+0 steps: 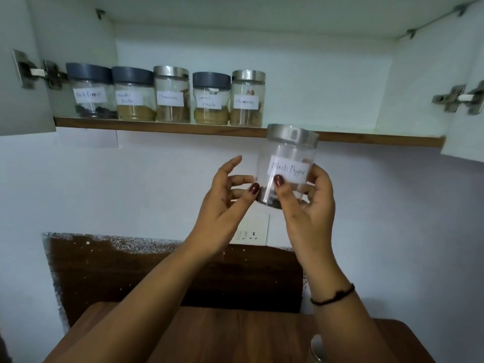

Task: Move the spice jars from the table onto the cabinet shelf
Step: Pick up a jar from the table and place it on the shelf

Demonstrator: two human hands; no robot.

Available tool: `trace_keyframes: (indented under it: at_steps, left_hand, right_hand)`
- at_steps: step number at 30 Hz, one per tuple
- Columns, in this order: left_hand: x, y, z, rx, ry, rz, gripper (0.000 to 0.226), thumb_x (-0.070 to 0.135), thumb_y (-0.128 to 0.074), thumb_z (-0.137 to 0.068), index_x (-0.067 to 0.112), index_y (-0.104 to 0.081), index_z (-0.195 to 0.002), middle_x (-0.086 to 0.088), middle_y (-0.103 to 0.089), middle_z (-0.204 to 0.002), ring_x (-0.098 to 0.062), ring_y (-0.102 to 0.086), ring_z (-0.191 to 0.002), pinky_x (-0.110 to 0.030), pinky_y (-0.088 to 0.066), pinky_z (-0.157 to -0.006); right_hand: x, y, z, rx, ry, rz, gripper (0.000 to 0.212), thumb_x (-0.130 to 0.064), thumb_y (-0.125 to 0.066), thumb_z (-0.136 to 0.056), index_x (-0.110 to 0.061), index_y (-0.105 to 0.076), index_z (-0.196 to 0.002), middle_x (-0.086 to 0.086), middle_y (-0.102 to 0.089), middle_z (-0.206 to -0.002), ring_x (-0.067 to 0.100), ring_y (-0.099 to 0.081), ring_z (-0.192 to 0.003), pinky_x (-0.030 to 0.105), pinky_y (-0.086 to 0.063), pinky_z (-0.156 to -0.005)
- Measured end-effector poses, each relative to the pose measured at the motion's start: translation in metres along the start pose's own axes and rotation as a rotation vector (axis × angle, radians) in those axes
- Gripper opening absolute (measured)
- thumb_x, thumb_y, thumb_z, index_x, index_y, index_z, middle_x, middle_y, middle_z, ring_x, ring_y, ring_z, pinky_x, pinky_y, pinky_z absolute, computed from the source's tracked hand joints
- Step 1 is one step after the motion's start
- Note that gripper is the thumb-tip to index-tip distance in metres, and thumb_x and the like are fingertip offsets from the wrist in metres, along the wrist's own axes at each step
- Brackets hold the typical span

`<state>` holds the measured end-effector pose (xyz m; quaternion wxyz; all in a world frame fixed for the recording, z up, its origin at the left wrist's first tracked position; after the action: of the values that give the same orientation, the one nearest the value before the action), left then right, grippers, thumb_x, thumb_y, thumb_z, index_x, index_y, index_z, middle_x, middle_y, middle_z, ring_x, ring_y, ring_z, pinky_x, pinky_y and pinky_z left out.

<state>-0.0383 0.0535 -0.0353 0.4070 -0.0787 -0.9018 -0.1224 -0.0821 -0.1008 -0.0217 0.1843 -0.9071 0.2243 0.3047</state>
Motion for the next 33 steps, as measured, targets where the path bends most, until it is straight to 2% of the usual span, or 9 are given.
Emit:
trace_keyframes:
  at_steps: [3,6,14,17,19,22,27,31,33]
  left_hand:
    - [0.009,0.001,-0.017,-0.009,-0.067,-0.153,0.069,0.053,-0.058,-0.091,0.039,-0.028,-0.152,0.012,-0.056,-0.137,-0.004,-0.061,-0.116,-0.019,-0.051,-0.092]
    - [0.018,-0.001,-0.040,-0.002,-0.140,-0.261,0.073,0.051,-0.055,-0.090,0.033,-0.027,-0.154,0.010,-0.054,-0.142,-0.005,-0.055,-0.126,-0.027,-0.048,-0.101]
    - [0.030,-0.012,-0.110,0.162,-0.342,-0.477,0.060,0.029,-0.057,-0.100,0.016,-0.033,-0.154,-0.001,-0.053,-0.146,-0.011,-0.050,-0.133,-0.021,-0.040,-0.105]
    - [0.028,-0.016,-0.127,0.204,-0.379,-0.500,0.057,0.023,-0.057,-0.101,0.014,-0.035,-0.153,-0.003,-0.050,-0.149,-0.014,-0.047,-0.136,-0.022,-0.039,-0.106]
    - [0.025,-0.020,-0.136,0.199,-0.395,-0.523,0.057,0.023,-0.057,-0.100,0.013,-0.036,-0.152,-0.003,-0.050,-0.149,-0.015,-0.045,-0.136,-0.030,-0.042,-0.108]
    - [0.016,-0.024,-0.147,0.210,-0.367,-0.590,0.055,0.028,-0.055,-0.101,0.015,-0.038,-0.152,-0.002,-0.051,-0.148,-0.018,-0.047,-0.136,-0.049,-0.043,-0.108]
    - [0.004,-0.029,-0.152,0.240,-0.335,-0.681,0.055,0.038,-0.050,-0.102,0.019,-0.038,-0.152,0.000,-0.051,-0.147,-0.018,-0.049,-0.133,-0.050,-0.033,-0.109]
    - [-0.003,-0.033,-0.155,0.260,-0.335,-0.768,0.060,0.046,-0.041,-0.100,0.017,-0.036,-0.153,0.000,-0.056,-0.137,-0.017,-0.054,-0.125,-0.050,-0.032,-0.110]
    - [-0.003,-0.034,-0.156,0.272,-0.345,-0.801,0.057,0.039,-0.038,-0.101,0.013,-0.039,-0.151,-0.002,-0.061,-0.130,-0.019,-0.055,-0.124,-0.053,-0.025,-0.117]
  right_hand:
    - [-0.006,-0.001,-0.026,-0.028,0.036,0.034,0.062,-0.031,-0.072,-0.081,-0.004,-0.050,-0.132,0.018,-0.057,-0.127,0.028,-0.062,-0.111,0.006,-0.051,-0.072]
    - [-0.007,-0.008,-0.050,-0.078,0.077,0.137,0.065,-0.033,-0.071,-0.087,-0.011,-0.042,-0.142,0.007,-0.044,-0.135,0.016,-0.053,-0.118,0.004,-0.050,-0.075]
    - [-0.002,-0.030,-0.120,-0.105,0.127,0.271,0.068,-0.039,-0.066,-0.091,-0.013,-0.034,-0.146,-0.005,-0.035,-0.125,0.015,-0.051,-0.115,0.003,-0.049,-0.075]
    - [0.007,-0.035,-0.138,-0.151,0.123,0.304,0.072,-0.041,-0.066,-0.091,-0.014,-0.032,-0.148,-0.006,-0.035,-0.127,0.016,-0.051,-0.121,0.013,-0.050,-0.084]
    - [0.013,-0.037,-0.147,-0.164,0.108,0.313,0.072,-0.042,-0.065,-0.091,-0.013,-0.031,-0.148,-0.005,-0.037,-0.130,0.018,-0.051,-0.124,0.022,-0.051,-0.091]
    - [0.023,-0.038,-0.156,-0.175,0.087,0.343,0.071,-0.043,-0.065,-0.091,-0.013,-0.033,-0.147,0.003,-0.039,-0.138,0.020,-0.051,-0.125,0.025,-0.051,-0.092]
    - [0.032,-0.033,-0.168,-0.172,0.093,0.424,0.073,-0.048,-0.069,-0.086,-0.015,-0.039,-0.143,0.003,-0.045,-0.136,0.015,-0.056,-0.114,0.011,-0.047,-0.076]
    - [0.034,-0.033,-0.174,-0.182,0.096,0.485,0.075,-0.055,-0.069,-0.083,-0.017,-0.042,-0.142,0.001,-0.051,-0.133,0.017,-0.062,-0.106,0.028,-0.057,-0.084]
    - [0.036,-0.034,-0.176,-0.193,0.096,0.531,0.074,-0.057,-0.068,-0.082,-0.018,-0.043,-0.139,0.001,-0.055,-0.127,0.020,-0.064,-0.103,0.034,-0.058,-0.086]
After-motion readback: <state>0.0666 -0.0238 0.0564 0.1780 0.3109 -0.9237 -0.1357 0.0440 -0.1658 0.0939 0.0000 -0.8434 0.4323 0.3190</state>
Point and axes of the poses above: each hand's wrist, its own z-axis away from the middle knuckle, its own y-axis out of the back of the hand, x = y × z, the point moved 5 cm from there along -z, towards the middle knuckle
